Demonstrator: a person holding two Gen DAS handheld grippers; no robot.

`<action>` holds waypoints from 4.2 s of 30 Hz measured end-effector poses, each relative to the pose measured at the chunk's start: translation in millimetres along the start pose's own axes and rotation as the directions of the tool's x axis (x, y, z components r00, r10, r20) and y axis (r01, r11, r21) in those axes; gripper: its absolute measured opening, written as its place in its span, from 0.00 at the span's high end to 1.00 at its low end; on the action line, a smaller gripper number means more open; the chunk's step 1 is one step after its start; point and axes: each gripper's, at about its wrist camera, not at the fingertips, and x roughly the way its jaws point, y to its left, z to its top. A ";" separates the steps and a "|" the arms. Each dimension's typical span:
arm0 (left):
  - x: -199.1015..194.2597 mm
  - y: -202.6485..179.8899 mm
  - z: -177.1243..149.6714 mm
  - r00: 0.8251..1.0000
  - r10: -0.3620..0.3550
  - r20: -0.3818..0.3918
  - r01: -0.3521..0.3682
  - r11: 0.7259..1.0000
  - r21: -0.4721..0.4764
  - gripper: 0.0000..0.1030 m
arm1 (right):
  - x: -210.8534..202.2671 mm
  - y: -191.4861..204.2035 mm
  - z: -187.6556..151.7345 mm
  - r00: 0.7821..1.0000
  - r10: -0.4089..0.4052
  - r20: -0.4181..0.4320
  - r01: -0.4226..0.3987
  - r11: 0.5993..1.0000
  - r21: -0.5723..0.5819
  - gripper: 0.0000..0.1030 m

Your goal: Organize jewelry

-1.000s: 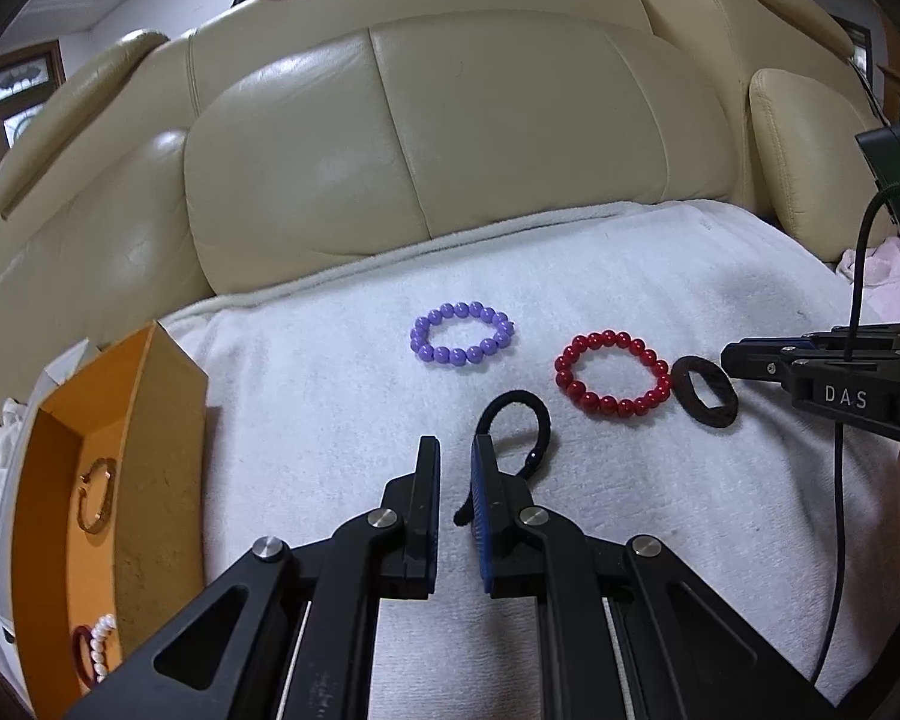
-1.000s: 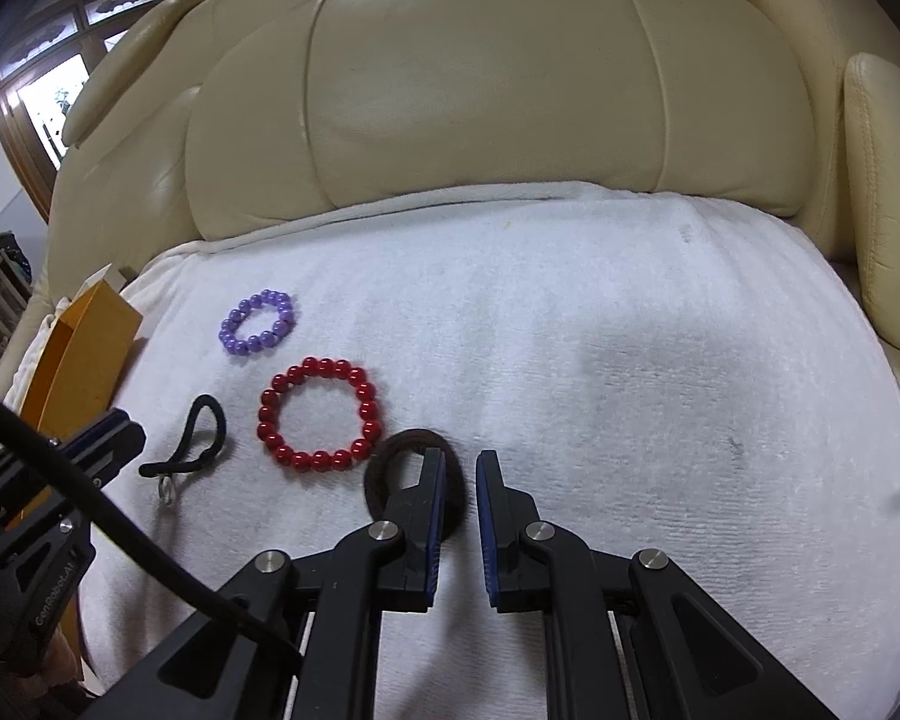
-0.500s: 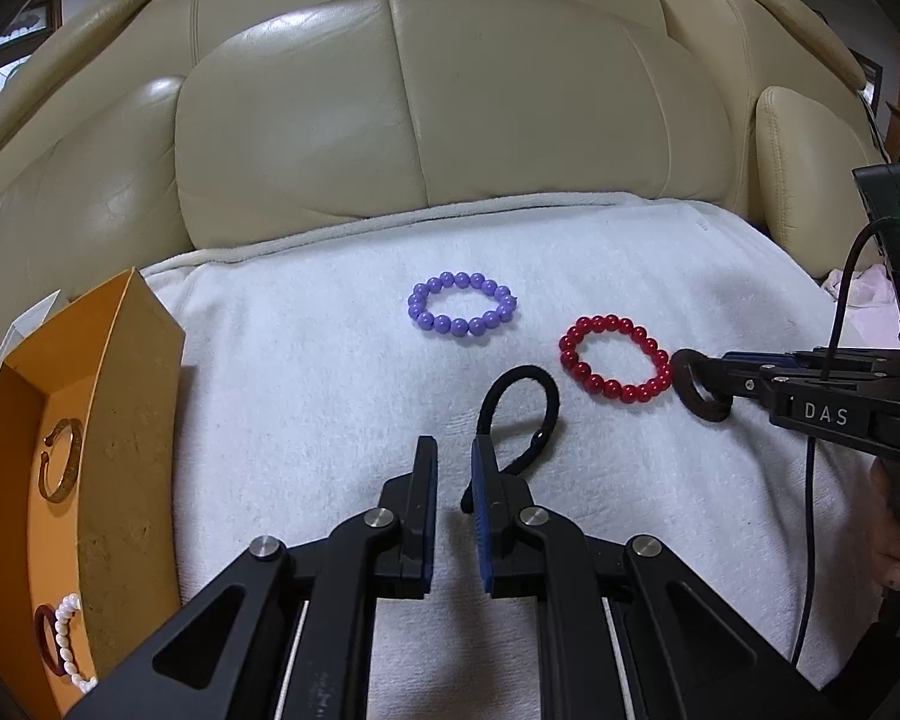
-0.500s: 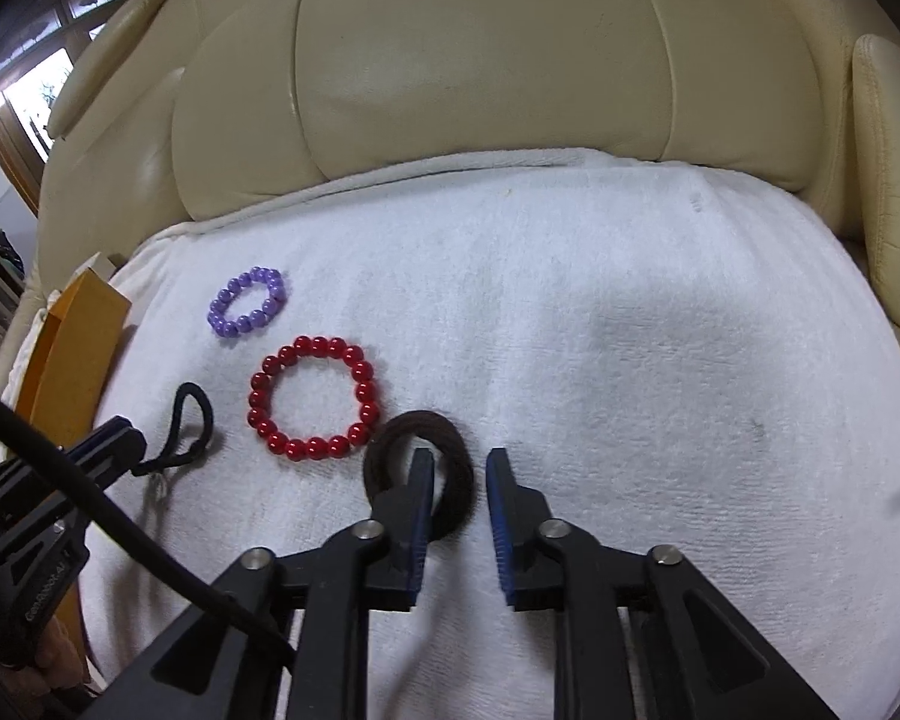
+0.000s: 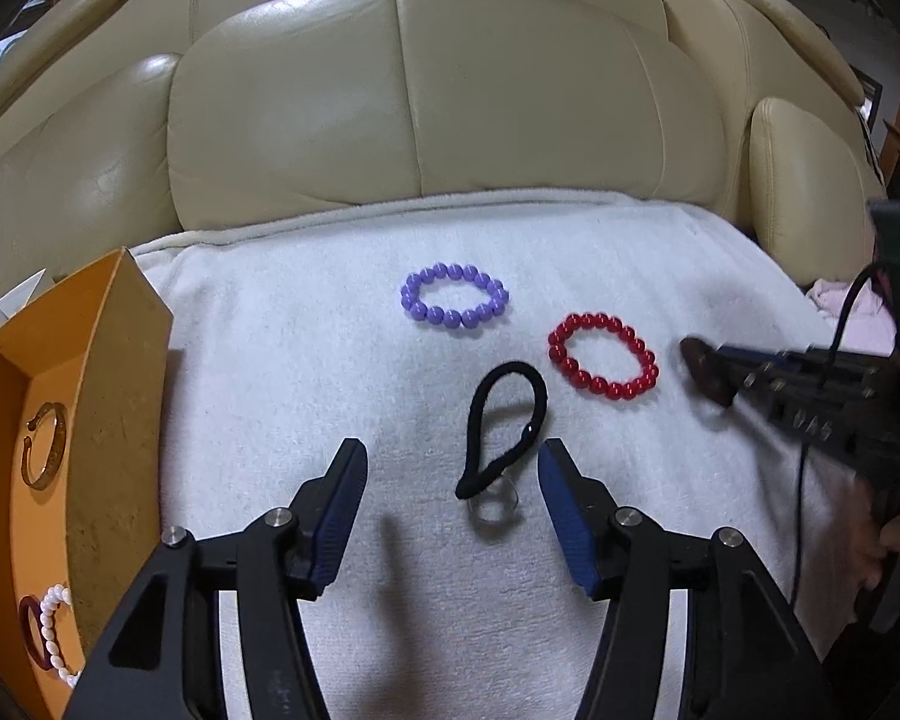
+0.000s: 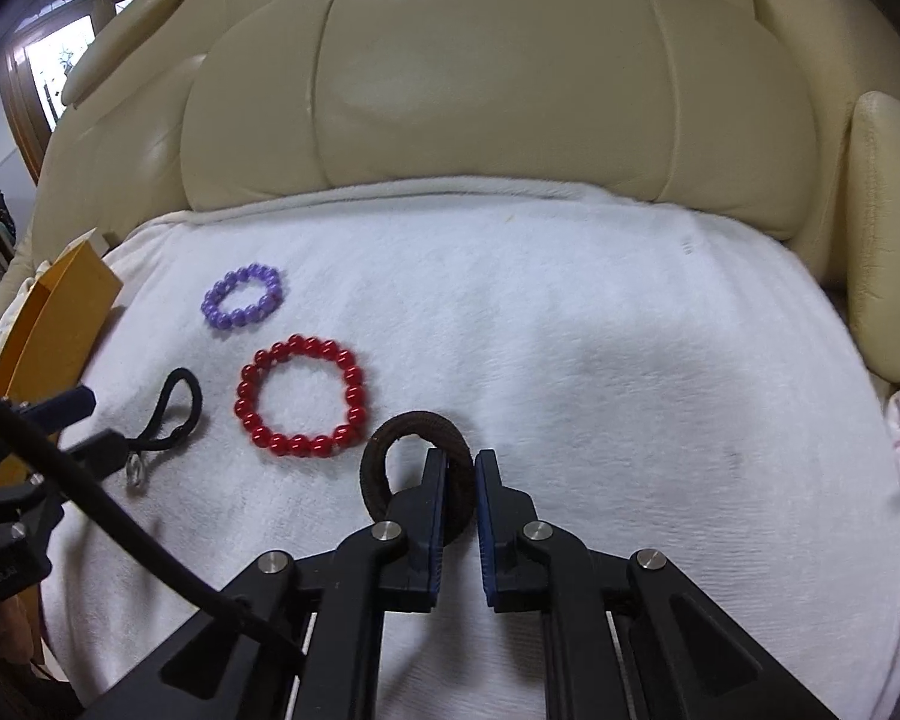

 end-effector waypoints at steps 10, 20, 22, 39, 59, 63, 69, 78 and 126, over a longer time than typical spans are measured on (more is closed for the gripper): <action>3.4 -5.7 -1.7 0.999 -0.043 -0.015 0.043 0.999 0.020 0.50 | -21.0 -31.5 2.0 0.991 -0.132 0.015 0.132 0.991 0.004 0.90; 14.8 -9.6 1.0 0.998 -0.057 -0.036 0.057 0.998 0.003 0.79 | -11.2 -35.7 -0.4 0.990 -0.141 -0.026 0.141 0.990 0.002 0.90; 15.3 -8.6 1.9 0.998 -0.060 -0.034 0.060 0.998 -0.004 0.79 | -10.9 -37.6 -0.8 0.991 -0.134 -0.025 0.134 0.991 0.009 0.89; 20.1 -31.5 0.5 0.999 -0.018 -0.051 0.021 0.998 0.064 0.45 | -15.5 -47.4 -1.2 0.991 -0.128 -0.035 0.129 0.991 0.035 0.87; -5.6 0.7 4.0 0.995 0.060 -0.080 -0.062 0.998 -0.020 0.25 | -13.7 -57.7 3.7 0.992 -0.115 -0.045 0.118 0.989 0.088 0.87; -0.2 4.2 3.5 0.991 0.112 -0.077 -0.112 0.994 0.010 0.25 | -11.6 -58.2 4.9 0.992 -0.117 -0.040 0.121 0.986 0.111 0.87; 3.1 -3.2 11.0 0.992 0.120 -0.037 -0.118 0.991 0.061 0.25 | -9.8 -60.1 6.6 0.993 -0.108 -0.039 0.112 0.987 0.115 0.87; 16.8 -9.9 11.5 0.996 0.083 -0.045 -0.078 0.993 0.093 0.53 | -12.9 -66.0 2.5 0.995 -0.096 -0.023 0.098 0.990 0.104 0.88; -68.9 -9.2 5.3 0.964 0.162 0.210 -0.171 0.985 0.025 0.91 | -46.5 16.2 9.3 0.987 0.044 0.152 -0.047 0.999 0.020 0.89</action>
